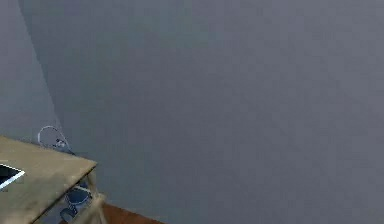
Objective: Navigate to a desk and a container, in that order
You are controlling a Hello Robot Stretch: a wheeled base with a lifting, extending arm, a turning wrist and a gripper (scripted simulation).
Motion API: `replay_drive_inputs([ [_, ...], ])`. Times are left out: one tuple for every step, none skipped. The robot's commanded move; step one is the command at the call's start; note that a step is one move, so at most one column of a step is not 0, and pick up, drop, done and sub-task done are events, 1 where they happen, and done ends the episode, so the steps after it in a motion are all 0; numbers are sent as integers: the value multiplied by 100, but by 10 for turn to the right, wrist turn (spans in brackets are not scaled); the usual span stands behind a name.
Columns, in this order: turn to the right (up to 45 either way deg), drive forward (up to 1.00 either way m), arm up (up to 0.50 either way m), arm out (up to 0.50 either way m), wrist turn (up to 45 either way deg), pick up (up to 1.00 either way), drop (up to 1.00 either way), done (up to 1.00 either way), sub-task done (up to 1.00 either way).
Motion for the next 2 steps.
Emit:
replay_drive_inputs([
  [-450, 0, 0, 0, 0, 0, 0, 0, 0],
  [-150, 0, 0, 0, 0, 0, 0, 0, 0],
])
